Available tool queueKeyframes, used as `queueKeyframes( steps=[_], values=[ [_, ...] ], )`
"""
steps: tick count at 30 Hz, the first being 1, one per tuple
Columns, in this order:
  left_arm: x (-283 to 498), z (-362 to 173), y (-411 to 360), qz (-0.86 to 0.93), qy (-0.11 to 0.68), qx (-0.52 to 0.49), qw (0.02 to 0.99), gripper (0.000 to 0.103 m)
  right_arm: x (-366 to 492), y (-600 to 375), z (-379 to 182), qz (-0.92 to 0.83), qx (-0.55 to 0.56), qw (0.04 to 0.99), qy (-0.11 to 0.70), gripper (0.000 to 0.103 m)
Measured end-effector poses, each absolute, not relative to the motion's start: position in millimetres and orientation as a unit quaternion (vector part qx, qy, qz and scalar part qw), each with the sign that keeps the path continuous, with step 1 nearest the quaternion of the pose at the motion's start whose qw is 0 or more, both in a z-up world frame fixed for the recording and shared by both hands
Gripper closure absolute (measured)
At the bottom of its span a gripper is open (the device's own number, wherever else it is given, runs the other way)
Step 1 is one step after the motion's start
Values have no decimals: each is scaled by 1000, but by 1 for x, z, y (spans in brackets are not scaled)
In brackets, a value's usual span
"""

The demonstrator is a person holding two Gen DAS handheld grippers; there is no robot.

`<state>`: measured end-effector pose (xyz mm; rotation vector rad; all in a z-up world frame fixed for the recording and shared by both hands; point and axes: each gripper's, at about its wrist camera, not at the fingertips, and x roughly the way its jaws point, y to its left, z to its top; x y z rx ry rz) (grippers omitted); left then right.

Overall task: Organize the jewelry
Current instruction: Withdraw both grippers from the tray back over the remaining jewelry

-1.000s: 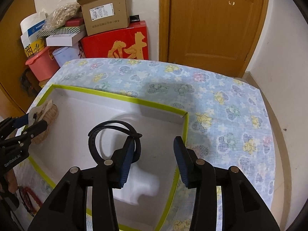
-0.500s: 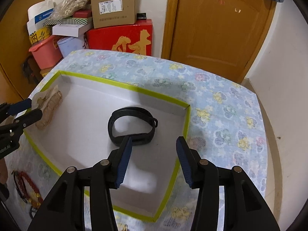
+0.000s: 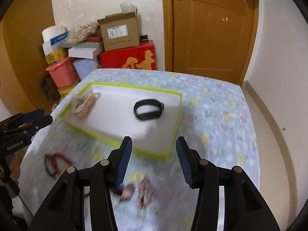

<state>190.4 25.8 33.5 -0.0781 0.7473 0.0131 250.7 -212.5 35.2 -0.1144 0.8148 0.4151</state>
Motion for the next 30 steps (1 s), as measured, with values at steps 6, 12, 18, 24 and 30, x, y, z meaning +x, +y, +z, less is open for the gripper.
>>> queueKeyframes(
  steps=[6, 12, 18, 24, 30],
  values=[
    [146, 31, 24, -2, 361, -40, 932, 47, 196, -228, 31, 212, -33, 896, 389, 54],
    [108, 24, 23, 3, 363, -48, 931, 51, 154, -238, 21, 234, -11, 889, 394, 54],
    [84, 11, 25, 14, 372, -57, 926, 56, 127, -241, 8, 247, -4, 879, 408, 54],
    [74, 2, 22, 10, 381, -61, 922, 64, 116, -242, 0, 242, -6, 875, 419, 54],
    [74, -4, 15, -3, 384, -65, 921, 66, 115, -241, -5, 241, -10, 874, 422, 54]
  ],
)
